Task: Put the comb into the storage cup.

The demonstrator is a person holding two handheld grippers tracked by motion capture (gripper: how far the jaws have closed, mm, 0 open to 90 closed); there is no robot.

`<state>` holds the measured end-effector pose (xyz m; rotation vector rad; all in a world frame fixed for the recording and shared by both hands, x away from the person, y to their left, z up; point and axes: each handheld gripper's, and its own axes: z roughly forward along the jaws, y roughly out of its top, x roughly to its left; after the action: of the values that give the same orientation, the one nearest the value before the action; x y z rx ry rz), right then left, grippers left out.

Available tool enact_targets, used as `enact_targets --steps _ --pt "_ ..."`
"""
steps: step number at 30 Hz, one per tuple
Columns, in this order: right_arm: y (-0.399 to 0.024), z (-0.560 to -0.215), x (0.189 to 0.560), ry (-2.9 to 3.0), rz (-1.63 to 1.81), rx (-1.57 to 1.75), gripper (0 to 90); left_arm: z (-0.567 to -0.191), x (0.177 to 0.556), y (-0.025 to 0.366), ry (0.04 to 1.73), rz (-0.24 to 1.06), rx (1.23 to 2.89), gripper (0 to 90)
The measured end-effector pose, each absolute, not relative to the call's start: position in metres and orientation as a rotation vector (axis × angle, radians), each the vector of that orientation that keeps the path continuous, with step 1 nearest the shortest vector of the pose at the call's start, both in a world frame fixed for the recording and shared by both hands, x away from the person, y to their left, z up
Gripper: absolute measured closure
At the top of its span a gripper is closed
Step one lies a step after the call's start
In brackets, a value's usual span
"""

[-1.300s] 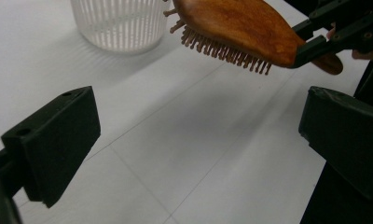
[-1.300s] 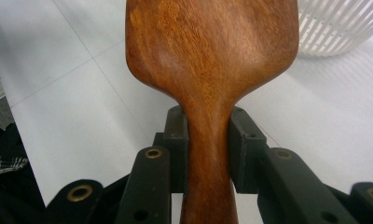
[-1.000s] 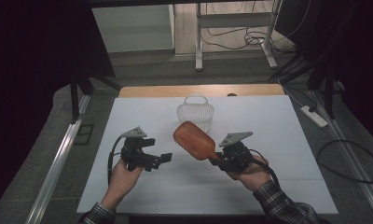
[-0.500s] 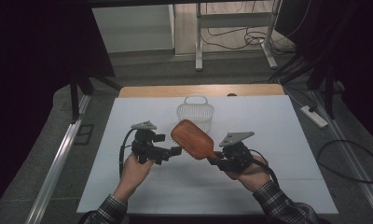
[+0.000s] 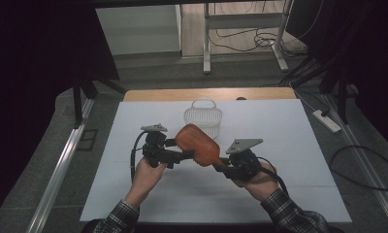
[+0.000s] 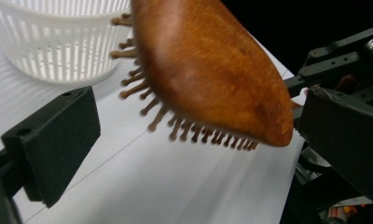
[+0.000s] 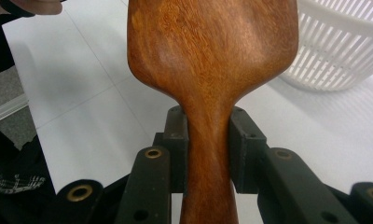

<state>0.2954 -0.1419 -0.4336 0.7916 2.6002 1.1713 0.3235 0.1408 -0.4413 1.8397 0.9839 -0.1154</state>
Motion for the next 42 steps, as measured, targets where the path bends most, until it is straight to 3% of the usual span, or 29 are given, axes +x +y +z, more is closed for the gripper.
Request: enact_targets --steps 24,32,42 --pt "-0.130 -0.437 0.287 2.602 1.231 0.743 71.8 -0.449 0.328 0.136 0.977 -0.254 1.769 1.7" --pt "-0.129 -0.437 0.286 2.598 1.251 0.716 71.8 -0.450 0.329 0.143 0.993 -0.304 1.709 21.0" --pt "-0.129 -0.440 0.287 2.608 1.235 0.692 71.9 -0.458 0.333 0.153 0.972 -0.481 1.552 41.5"
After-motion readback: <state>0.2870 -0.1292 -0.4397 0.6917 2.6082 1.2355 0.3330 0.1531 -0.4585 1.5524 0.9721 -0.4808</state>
